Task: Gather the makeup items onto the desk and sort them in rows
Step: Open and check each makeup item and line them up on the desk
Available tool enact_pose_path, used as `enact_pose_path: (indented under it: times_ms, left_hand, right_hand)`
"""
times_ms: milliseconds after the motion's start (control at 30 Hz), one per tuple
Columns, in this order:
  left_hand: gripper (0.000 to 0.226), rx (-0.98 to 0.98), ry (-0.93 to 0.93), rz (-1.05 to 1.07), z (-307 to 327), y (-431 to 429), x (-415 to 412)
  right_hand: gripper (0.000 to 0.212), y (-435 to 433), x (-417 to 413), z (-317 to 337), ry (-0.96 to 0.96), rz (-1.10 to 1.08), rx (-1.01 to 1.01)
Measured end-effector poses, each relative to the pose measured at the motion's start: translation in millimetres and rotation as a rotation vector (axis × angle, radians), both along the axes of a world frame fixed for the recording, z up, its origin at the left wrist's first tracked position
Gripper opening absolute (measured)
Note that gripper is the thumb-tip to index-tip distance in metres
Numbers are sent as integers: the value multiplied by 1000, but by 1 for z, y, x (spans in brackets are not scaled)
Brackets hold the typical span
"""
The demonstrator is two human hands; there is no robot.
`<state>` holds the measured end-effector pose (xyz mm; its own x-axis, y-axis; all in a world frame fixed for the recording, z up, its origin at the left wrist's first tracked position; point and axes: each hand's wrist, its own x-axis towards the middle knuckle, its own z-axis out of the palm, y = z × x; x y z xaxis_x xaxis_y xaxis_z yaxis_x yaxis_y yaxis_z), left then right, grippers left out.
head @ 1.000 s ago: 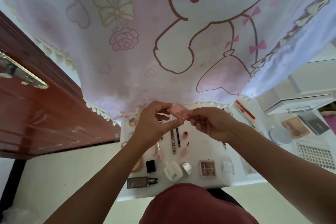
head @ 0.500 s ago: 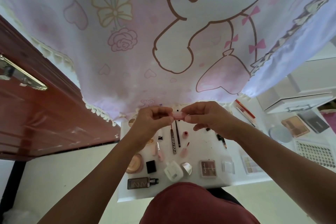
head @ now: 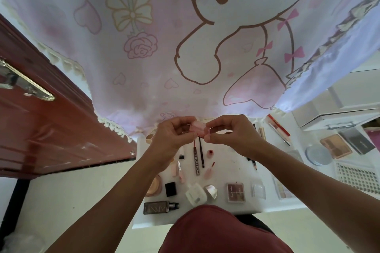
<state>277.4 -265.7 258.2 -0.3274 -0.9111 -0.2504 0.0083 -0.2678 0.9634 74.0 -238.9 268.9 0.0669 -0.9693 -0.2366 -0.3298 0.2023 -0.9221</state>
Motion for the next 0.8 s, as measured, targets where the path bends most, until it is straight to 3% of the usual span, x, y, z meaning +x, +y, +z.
enact_pose_path:
  times_ms: [533,800]
  left_hand:
    - [46,39,46,24,2,3,-10]
    - [58,15,-5,-21,-2,6,-5]
  right_hand:
    - [41,3,1,-4,112,-42,-130]
    - [14,-2,-8,-10,64,-63,-159]
